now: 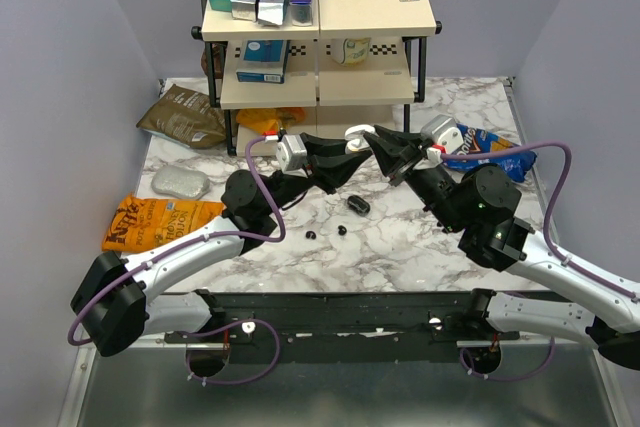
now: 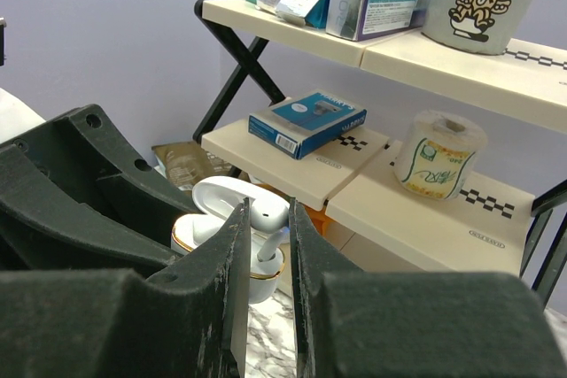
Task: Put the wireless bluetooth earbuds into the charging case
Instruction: Place the earbud in the charging case.
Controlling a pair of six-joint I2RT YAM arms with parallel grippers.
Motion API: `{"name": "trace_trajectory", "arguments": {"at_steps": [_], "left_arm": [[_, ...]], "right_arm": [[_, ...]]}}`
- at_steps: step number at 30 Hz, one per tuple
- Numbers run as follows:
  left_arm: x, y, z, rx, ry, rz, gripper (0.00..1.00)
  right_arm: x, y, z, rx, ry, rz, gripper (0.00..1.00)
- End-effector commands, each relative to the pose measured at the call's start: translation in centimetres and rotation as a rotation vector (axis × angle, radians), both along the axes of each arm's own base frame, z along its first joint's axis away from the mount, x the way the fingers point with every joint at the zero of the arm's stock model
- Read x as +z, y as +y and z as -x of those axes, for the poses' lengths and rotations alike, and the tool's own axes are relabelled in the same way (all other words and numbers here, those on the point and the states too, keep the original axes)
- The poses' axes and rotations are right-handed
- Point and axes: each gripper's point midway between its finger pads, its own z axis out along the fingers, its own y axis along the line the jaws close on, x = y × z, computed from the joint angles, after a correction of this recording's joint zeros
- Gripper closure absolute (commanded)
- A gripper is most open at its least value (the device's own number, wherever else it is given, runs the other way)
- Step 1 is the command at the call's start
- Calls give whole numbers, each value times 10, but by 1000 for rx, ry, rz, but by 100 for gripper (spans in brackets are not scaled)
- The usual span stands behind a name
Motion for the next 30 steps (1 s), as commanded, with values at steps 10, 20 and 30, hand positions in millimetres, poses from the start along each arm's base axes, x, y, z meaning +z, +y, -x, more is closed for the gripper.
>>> {"name": "trace_trajectory", "arguments": {"at_steps": [10, 20, 30], "left_arm": [[23, 8, 9, 3, -61, 50, 100], [22, 8, 9, 1, -61, 48, 100], [17, 8, 8, 8, -57, 40, 100]], "right_arm": [[-12, 1, 6, 33, 16, 47, 81], [-8, 4, 6, 43, 30, 47, 63], [0, 4, 5, 40, 34, 30, 52]]}}
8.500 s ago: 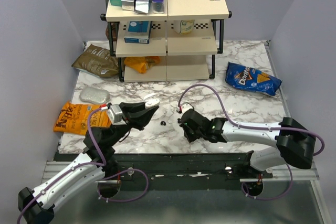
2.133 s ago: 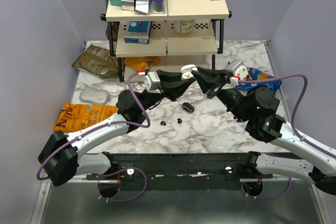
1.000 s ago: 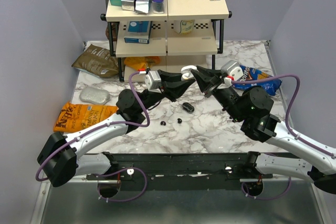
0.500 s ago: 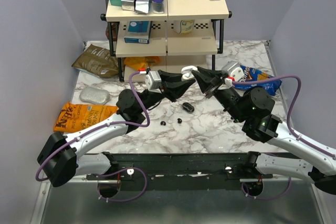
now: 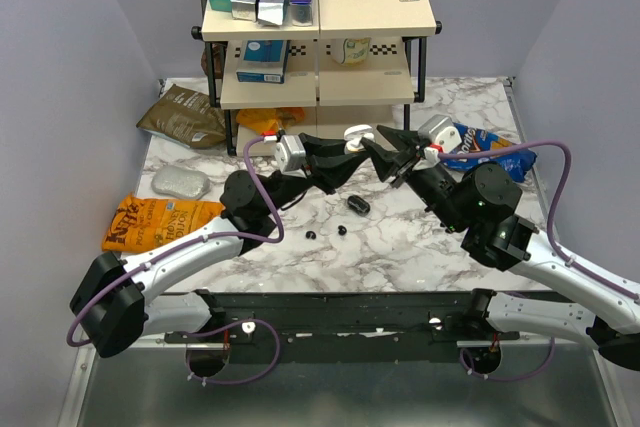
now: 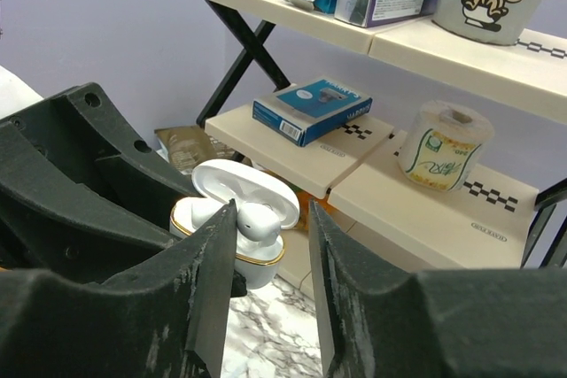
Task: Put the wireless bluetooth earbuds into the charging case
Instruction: Place the earbud in the charging case.
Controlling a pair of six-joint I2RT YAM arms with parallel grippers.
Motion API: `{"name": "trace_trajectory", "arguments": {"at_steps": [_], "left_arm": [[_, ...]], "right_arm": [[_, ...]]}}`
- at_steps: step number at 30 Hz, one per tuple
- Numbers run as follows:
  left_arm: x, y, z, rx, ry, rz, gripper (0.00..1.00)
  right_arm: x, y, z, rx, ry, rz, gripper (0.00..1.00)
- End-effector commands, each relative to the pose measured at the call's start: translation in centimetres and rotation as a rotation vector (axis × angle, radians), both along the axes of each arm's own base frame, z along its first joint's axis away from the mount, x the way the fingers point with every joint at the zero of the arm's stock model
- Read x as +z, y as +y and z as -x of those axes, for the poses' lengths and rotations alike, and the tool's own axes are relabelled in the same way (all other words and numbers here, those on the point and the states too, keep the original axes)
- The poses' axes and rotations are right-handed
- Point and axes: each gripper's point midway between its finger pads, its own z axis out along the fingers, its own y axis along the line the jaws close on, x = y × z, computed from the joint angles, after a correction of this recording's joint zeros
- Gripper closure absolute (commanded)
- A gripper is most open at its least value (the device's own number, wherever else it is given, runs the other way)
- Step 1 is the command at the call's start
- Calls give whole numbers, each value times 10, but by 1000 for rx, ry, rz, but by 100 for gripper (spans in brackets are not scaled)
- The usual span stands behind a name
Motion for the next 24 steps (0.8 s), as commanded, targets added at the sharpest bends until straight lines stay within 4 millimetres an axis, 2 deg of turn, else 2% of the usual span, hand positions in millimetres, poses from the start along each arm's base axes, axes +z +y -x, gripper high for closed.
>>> {"name": "trace_trajectory", "arguments": {"at_steps": [1, 5, 9, 13, 19, 21, 22, 24], "left_arm": [[16, 7, 7, 7, -48, 40, 100], [13, 6, 5, 11, -44, 35, 100], [11, 6, 5, 8, -41, 36, 100], [10, 6, 6, 8, -41, 36, 100], [7, 12, 12, 4, -55, 34, 100], [3, 17, 19, -6, -66, 35, 100], [0, 17, 25, -28, -80, 25, 100], [-5, 20, 36, -58, -98, 4, 100]], "right_arm": [[8, 2, 3, 21, 10, -12, 51], [16, 2, 7, 38, 22, -32, 37], [24, 0, 8, 43, 43, -64, 31], [34, -8, 8, 22, 68, -120, 29], [46, -40, 3, -97, 79, -222, 30], [50, -48, -1, -144, 90, -223, 32], [42, -47, -3, -155, 112, -169, 32], [43, -46, -4, -163, 133, -126, 34]]}}
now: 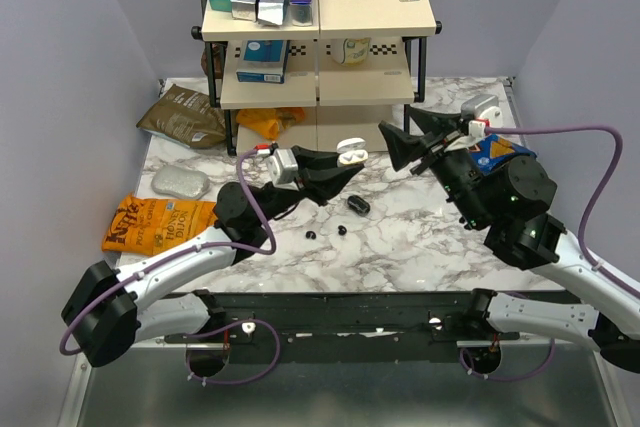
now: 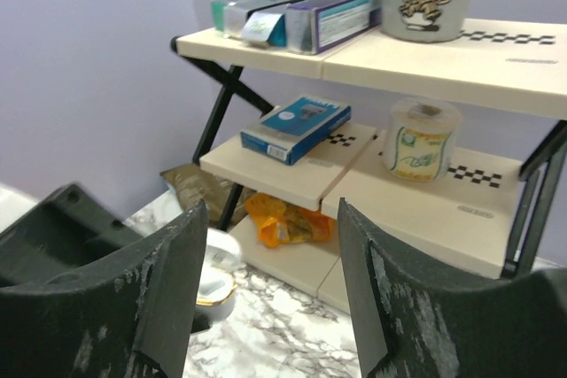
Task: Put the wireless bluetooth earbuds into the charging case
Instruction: Place the earbud in the charging case, then close the charging case.
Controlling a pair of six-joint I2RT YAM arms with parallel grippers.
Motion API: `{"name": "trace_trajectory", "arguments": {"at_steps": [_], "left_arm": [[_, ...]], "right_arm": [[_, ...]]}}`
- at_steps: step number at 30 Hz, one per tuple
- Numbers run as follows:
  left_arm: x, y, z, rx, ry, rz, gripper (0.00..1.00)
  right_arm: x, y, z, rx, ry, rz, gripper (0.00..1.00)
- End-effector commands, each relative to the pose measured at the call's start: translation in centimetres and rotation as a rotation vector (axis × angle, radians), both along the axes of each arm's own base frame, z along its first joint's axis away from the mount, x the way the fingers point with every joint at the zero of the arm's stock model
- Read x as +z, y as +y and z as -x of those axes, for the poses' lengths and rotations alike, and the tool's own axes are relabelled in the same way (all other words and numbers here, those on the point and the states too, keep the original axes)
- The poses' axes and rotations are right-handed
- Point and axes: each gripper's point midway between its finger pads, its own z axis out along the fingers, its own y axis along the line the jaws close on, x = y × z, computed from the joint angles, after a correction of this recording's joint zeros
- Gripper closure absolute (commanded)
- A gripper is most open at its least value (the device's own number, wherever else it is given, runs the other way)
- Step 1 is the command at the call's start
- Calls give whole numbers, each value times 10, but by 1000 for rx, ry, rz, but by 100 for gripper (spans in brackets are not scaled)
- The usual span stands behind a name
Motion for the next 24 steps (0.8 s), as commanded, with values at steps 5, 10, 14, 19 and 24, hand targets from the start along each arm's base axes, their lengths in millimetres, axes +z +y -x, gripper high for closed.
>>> {"name": "trace_trajectory", "arguments": {"at_steps": [5, 10, 14, 19, 24], "left_arm": [[-11, 14, 54, -151, -138, -100, 100], [-21, 21, 57, -120, -162, -136, 100], [-22, 21, 59, -126, -170, -157, 100], [-22, 19, 60, -133, -176, -170, 100], [-19, 19, 59, -125, -181, -171, 100]], "right_arm": [[-13, 0, 0, -6, 149, 174, 37], [-42, 22, 5, 81, 283, 311, 37], [-53, 35, 5, 113, 327, 317, 37], [-55, 44, 7, 149, 350, 333, 37], [-62, 50, 10, 182, 369, 352, 37]]}}
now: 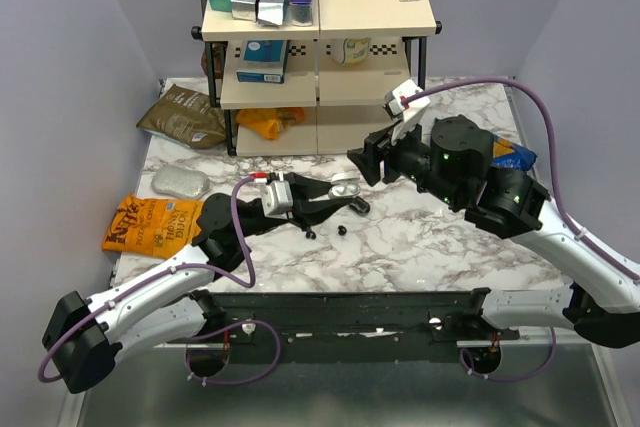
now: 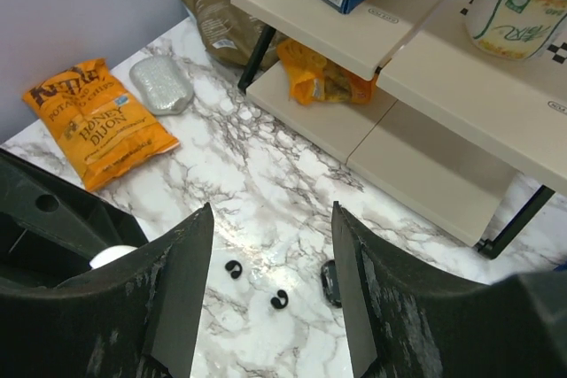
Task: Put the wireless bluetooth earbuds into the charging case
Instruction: Close the charging case.
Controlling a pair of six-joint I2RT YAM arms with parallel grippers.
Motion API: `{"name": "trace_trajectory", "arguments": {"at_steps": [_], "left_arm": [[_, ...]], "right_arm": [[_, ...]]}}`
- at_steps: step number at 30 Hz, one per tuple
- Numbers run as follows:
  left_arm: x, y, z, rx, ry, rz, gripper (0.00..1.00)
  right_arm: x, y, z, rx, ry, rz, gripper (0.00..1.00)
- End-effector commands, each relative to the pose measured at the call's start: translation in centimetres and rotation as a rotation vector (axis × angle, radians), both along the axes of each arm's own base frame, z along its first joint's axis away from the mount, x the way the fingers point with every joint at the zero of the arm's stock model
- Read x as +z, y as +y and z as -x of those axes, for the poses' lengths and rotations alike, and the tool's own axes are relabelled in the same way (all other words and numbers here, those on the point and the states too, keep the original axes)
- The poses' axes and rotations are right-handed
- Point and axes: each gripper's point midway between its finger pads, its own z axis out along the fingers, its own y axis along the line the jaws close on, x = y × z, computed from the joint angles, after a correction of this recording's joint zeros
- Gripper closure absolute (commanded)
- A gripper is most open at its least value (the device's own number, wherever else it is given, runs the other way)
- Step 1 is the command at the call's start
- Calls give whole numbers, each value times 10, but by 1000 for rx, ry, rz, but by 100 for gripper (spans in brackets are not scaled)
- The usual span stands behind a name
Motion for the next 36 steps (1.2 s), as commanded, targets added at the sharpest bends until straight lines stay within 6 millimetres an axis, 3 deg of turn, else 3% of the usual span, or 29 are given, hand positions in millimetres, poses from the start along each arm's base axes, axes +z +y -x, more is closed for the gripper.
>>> {"name": "trace_trajectory", "arguments": {"at_steps": [1, 11, 30, 33, 35, 36], "left_arm": [[14, 1, 6, -13, -61, 9, 100], [19, 1, 4, 5, -71, 22, 100], [26, 3, -6, 56, -58, 52, 100], [25, 3, -7, 56, -50, 53, 100], [20, 2, -9, 63, -28, 42, 100], [13, 2, -12, 67, 10, 32, 100]], "right_arm": [[-3, 5, 12, 61, 42, 13, 37], [-23, 12, 20, 115, 96, 49, 38], [-41, 7, 36, 163, 154, 56, 44], [-36, 0, 33, 121, 140, 37, 42], [-25, -8, 27, 64, 116, -23, 39], [-10, -22, 28, 21, 86, -80, 37]]}}
